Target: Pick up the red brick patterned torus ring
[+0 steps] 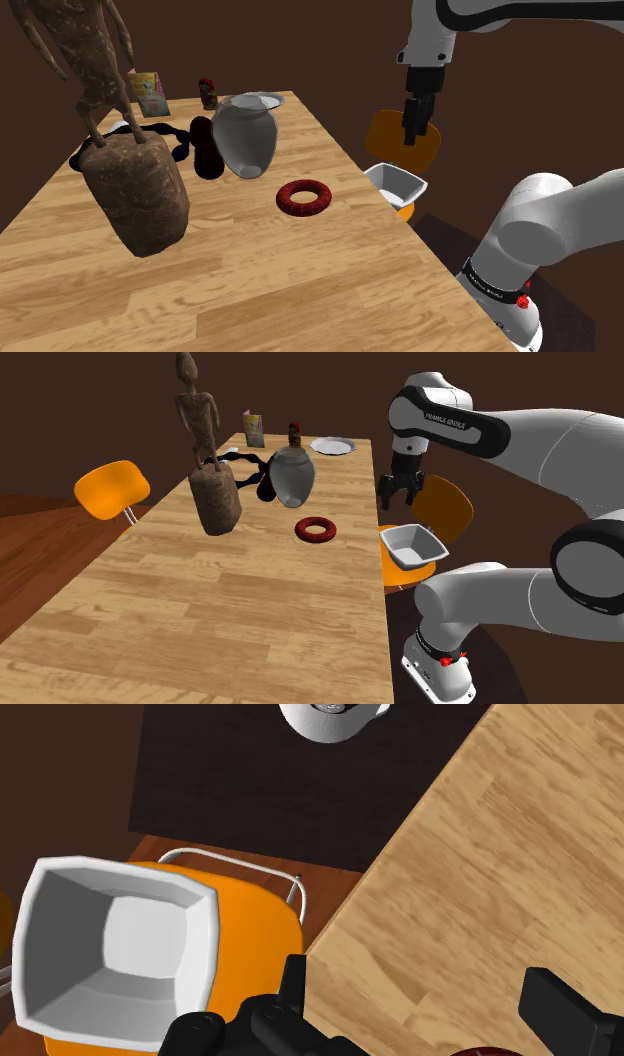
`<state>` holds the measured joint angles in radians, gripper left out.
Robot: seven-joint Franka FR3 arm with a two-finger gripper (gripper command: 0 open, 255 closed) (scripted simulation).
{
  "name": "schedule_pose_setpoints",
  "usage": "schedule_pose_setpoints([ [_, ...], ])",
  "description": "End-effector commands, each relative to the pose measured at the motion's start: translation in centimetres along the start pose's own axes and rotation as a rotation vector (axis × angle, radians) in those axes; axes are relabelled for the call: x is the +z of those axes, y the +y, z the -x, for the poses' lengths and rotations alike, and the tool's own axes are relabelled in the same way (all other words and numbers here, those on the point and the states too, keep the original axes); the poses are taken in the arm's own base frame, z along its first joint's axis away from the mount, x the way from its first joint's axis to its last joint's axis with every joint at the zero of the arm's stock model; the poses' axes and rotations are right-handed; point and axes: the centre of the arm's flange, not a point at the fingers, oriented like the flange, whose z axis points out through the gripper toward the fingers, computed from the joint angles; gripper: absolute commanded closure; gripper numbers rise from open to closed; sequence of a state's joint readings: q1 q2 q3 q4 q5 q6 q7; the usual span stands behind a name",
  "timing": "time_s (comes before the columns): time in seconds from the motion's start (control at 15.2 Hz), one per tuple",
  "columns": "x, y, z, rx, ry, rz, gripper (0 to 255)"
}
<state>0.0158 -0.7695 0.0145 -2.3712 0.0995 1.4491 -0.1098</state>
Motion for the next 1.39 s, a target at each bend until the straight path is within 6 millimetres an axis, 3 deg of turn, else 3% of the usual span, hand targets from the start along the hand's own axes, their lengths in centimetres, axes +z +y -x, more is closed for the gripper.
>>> schedule_pose_setpoints([
  [0.0,0.0,0.0,0.0,0.000,0.000,0.000,0],
  [1.32,11.7,-11.1,-19.3,-0.029,0.157,0.094,0],
])
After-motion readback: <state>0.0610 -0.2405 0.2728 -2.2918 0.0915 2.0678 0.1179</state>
